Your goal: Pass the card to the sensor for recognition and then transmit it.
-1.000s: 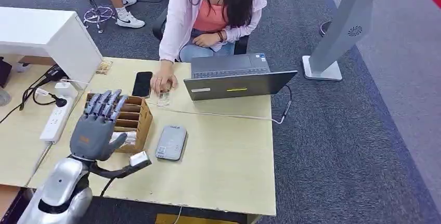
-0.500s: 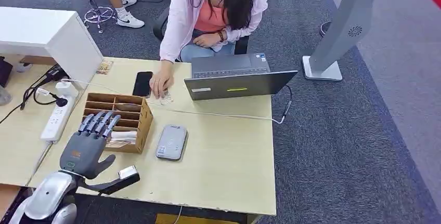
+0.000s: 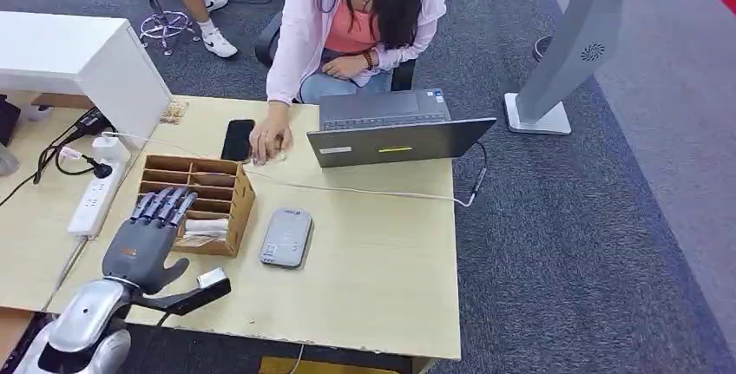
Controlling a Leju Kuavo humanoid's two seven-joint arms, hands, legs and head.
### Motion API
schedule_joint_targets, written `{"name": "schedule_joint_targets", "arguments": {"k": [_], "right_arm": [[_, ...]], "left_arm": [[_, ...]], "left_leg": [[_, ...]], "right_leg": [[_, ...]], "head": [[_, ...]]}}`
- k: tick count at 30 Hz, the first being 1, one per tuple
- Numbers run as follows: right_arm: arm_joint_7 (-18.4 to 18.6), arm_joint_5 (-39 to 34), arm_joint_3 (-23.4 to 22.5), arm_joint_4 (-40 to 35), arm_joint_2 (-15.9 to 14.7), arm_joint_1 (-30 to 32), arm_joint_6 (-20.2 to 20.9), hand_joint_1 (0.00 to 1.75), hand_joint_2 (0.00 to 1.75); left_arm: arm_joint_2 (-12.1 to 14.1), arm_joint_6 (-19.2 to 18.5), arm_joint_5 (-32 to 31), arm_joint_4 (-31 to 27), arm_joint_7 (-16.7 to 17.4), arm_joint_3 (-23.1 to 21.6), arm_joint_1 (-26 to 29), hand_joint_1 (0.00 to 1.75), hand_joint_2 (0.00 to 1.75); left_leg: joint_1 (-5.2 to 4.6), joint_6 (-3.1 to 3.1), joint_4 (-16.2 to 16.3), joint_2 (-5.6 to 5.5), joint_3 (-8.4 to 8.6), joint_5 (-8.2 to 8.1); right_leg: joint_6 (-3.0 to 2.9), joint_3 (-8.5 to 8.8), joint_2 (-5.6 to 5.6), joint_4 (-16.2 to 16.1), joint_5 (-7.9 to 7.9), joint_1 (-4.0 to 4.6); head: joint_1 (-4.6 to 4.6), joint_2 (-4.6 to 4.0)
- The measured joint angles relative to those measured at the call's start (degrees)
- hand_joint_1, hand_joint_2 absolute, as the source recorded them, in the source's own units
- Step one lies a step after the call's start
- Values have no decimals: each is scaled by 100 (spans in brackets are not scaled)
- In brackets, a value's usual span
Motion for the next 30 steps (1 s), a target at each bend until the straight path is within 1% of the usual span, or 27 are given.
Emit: {"name": "schedule_joint_targets", "arguments": {"k": [12, 22, 23, 27, 30], "right_arm": [[4, 11, 2, 0, 0, -8, 2, 0, 175], [-9, 2, 2, 0, 0, -10, 15, 0, 175], [-15, 2, 2, 0, 0, -10, 17, 0, 175], [-24, 2, 4, 0, 0, -10, 26, 0, 175], [-24, 2, 4, 2, 0, -10, 26, 0, 175]], "left_arm": [[-146, -18, -68, 245, 7, -2, -11, 0, 175], [-192, 7, -87, 317, 44, 0, -12, 0, 175], [-194, 11, -90, 317, 61, 0, -11, 175, 175], [-208, 123, -186, 317, 83, 0, -11, 175, 175], [-212, 127, -225, 317, 83, 0, -8, 175, 175]], "left_leg": [[0, 0, 0, 0, 0, 0], [0, 0, 0, 0, 0, 0], [0, 0, 0, 0, 0, 0], [0, 0, 0, 0, 0, 0], [0, 0, 0, 0, 0, 0]], "right_leg": [[0, 0, 0, 0, 0, 0], [0, 0, 0, 0, 0, 0], [0, 0, 0, 0, 0, 0], [0, 0, 0, 0, 0, 0], [0, 0, 0, 0, 0, 0]], "head": [[2, 0], [2, 0], [0, 0], [2, 0], [2, 0]]}}
